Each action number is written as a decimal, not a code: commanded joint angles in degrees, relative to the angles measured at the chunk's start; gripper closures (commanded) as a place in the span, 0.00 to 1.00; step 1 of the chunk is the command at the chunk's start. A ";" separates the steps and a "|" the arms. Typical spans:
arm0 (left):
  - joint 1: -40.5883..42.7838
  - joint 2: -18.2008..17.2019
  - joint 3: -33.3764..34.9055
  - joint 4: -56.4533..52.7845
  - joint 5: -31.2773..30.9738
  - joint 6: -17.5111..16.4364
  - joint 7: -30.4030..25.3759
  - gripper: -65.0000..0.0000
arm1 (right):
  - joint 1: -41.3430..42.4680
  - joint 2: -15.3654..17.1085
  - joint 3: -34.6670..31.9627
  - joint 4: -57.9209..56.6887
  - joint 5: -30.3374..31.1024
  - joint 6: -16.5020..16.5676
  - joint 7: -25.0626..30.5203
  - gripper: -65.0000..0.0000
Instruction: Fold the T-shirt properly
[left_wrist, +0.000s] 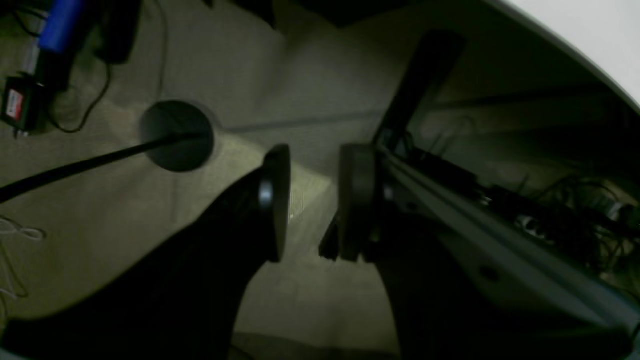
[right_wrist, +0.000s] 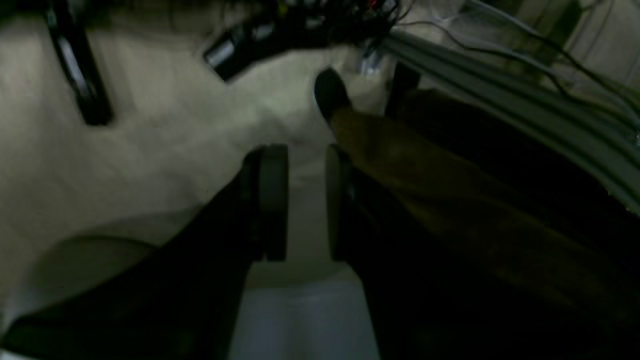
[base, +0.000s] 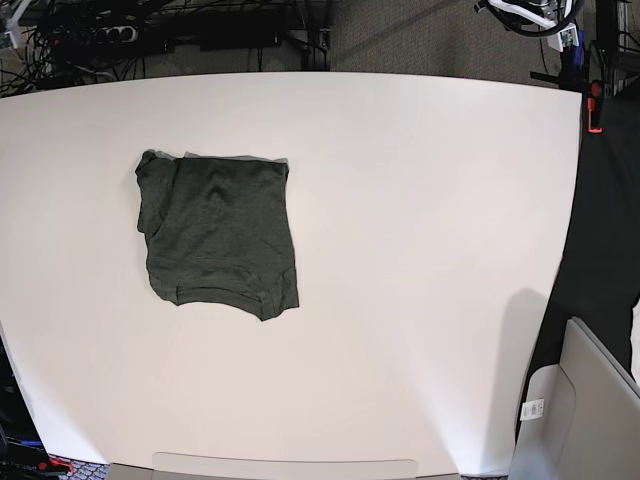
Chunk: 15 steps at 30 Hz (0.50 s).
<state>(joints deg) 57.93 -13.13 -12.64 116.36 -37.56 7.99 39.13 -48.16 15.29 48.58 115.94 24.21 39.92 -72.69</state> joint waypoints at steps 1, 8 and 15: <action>1.01 -0.02 1.00 -0.36 -0.37 -0.12 0.03 0.78 | 0.38 -0.30 -2.64 -0.03 -2.89 0.08 1.87 0.82; -4.61 -0.11 5.22 -9.41 -0.29 -0.12 4.43 0.79 | 10.67 -3.73 -20.93 -11.28 -21.00 0.08 3.81 0.88; -11.65 -0.11 10.40 -22.16 -0.29 -0.12 3.46 0.87 | 19.28 -6.19 -27.61 -27.46 -26.98 0.08 11.98 0.88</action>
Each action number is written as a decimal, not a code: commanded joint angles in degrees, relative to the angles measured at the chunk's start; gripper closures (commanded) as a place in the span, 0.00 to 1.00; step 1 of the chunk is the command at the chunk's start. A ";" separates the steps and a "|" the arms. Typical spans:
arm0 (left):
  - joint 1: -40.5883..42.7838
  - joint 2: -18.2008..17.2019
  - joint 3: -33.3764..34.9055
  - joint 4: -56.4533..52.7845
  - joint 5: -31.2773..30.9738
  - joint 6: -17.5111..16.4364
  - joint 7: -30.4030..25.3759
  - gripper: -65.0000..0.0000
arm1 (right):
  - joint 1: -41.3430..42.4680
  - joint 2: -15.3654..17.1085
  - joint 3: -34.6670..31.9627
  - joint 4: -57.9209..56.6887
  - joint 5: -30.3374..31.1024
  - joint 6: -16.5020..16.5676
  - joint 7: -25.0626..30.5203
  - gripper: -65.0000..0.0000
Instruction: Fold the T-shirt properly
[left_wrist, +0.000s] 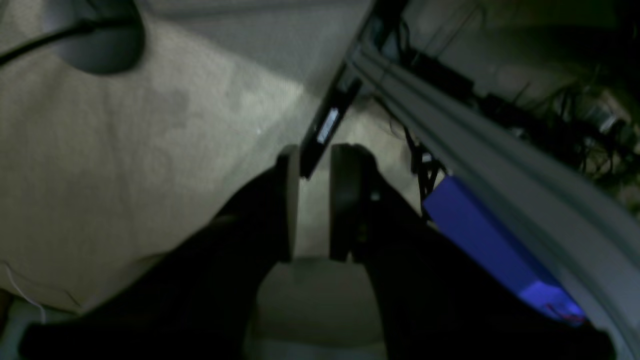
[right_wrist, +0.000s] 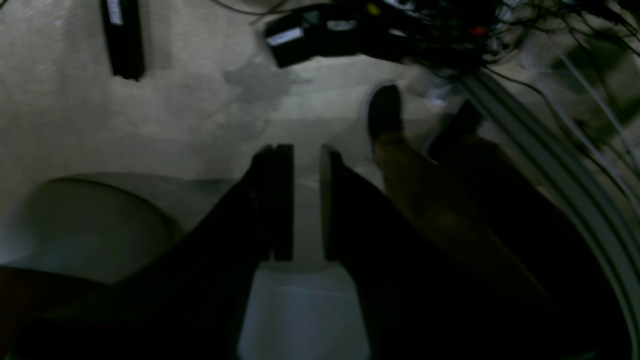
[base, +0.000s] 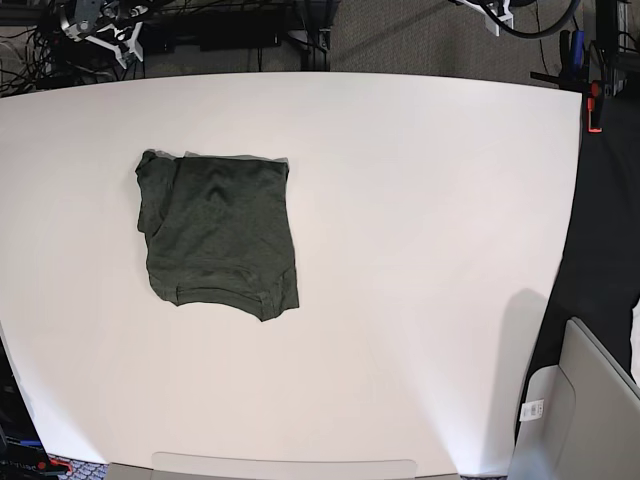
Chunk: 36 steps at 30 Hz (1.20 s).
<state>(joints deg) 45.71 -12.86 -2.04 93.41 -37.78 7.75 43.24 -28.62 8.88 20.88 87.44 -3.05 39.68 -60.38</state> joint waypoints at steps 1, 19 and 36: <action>-0.13 -0.37 0.94 -0.88 -0.07 0.12 -1.35 0.88 | 0.97 0.21 -1.41 -1.86 -0.16 0.32 0.82 0.89; -15.96 0.16 16.68 -33.41 -0.07 0.47 -11.73 1.00 | 16.89 -1.10 -19.43 -48.19 -2.62 -18.63 35.28 0.89; -28.18 9.21 21.52 -64.44 -0.07 0.47 -26.32 1.00 | 20.05 -12.45 -21.63 -64.36 -8.42 -40.16 54.71 0.89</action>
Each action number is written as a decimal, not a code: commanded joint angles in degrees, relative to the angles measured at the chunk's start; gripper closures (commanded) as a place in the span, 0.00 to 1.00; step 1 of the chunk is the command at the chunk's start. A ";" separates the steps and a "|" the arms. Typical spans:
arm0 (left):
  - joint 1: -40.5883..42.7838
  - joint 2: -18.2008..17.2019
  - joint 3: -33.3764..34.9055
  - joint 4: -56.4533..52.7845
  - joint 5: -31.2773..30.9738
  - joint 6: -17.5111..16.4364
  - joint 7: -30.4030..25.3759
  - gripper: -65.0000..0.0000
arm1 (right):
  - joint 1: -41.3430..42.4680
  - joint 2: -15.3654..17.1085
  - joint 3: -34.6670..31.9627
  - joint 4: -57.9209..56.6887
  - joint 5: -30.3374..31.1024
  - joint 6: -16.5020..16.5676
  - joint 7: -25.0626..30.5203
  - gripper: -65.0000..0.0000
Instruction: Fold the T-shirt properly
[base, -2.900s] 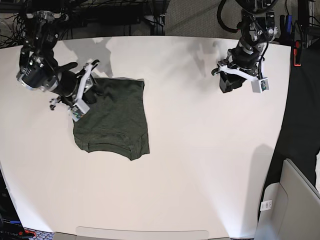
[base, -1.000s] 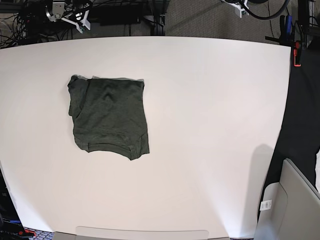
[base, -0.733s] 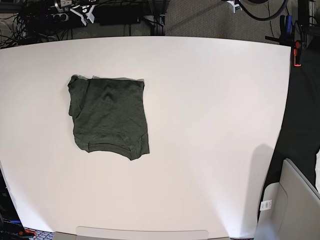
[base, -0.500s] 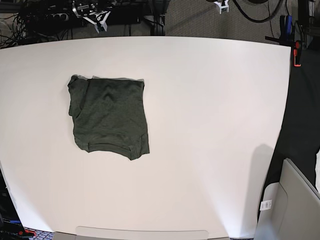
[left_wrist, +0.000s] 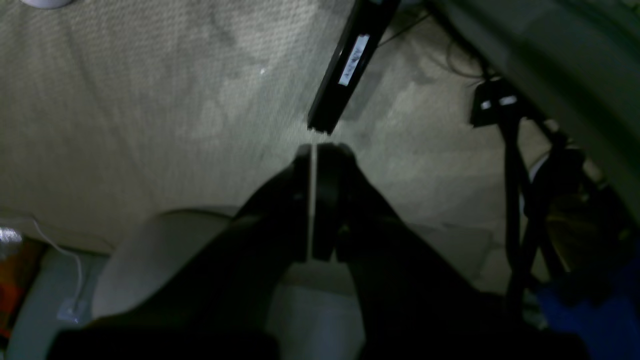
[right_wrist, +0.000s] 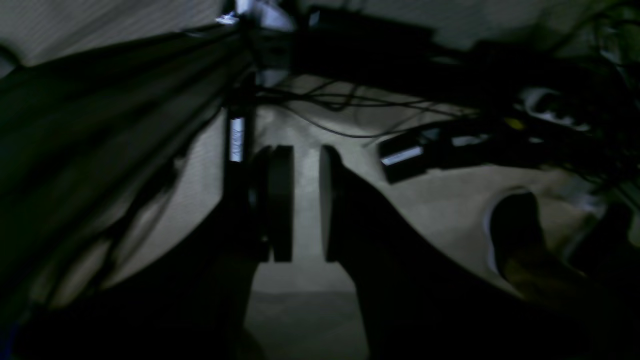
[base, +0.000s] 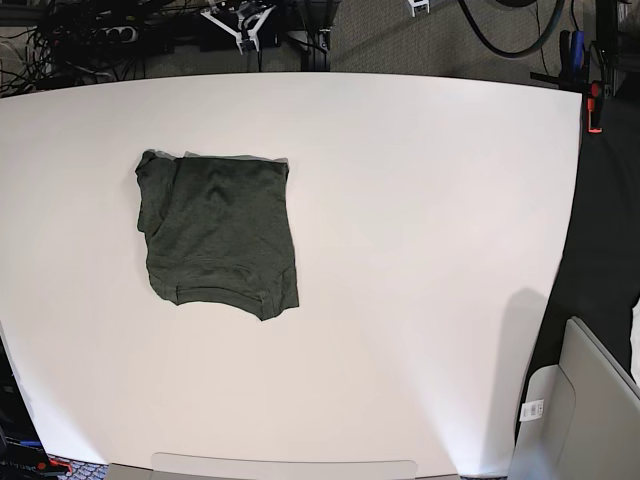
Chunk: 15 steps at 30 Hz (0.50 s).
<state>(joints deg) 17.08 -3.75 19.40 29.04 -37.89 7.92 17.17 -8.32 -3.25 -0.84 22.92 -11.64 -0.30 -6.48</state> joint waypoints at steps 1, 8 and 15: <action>-0.07 0.54 0.07 -1.48 0.04 0.30 -0.69 1.00 | -0.61 -0.40 0.09 0.25 0.25 -1.51 1.78 0.89; -1.21 3.09 0.07 -6.05 0.04 0.30 -3.06 1.00 | -0.96 -2.16 -0.08 0.16 0.34 -7.92 4.94 0.89; -2.88 3.70 -0.01 -6.49 -0.22 0.30 -3.15 1.00 | -1.75 -3.13 0.09 0.07 0.34 -8.01 5.38 0.89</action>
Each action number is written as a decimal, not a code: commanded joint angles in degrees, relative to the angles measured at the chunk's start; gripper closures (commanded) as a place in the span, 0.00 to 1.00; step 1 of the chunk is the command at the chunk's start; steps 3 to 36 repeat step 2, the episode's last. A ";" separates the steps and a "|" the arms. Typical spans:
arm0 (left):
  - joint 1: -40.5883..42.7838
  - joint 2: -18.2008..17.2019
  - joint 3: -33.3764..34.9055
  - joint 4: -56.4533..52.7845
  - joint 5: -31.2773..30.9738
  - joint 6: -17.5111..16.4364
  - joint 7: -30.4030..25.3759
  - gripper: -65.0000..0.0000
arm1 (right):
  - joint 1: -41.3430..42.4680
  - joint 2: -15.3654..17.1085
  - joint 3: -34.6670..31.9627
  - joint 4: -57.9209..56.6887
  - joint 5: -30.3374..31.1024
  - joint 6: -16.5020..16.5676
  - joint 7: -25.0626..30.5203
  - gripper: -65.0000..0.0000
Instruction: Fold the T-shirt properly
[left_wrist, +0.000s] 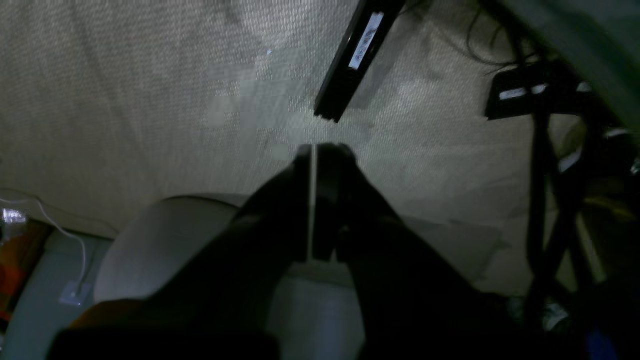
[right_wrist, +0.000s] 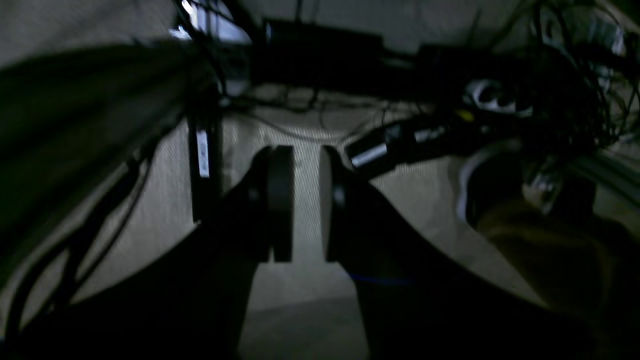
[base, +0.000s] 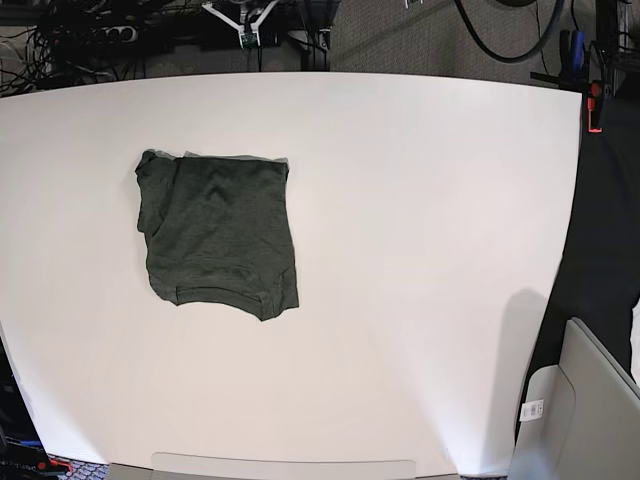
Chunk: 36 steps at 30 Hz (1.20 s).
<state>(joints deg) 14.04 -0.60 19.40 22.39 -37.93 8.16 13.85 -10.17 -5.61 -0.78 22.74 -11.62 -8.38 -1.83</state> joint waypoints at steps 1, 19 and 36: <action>-0.37 0.82 -0.01 -0.11 0.00 0.06 0.26 1.00 | 0.11 -0.94 0.12 0.25 0.41 0.07 0.73 0.89; -0.81 0.91 -0.01 -0.63 0.00 0.06 0.35 1.00 | 0.11 -1.03 0.12 0.25 0.41 0.07 0.81 0.89; -0.81 0.91 -0.01 -0.63 0.00 0.06 0.35 1.00 | 0.11 -1.03 0.12 0.25 0.41 0.07 0.81 0.89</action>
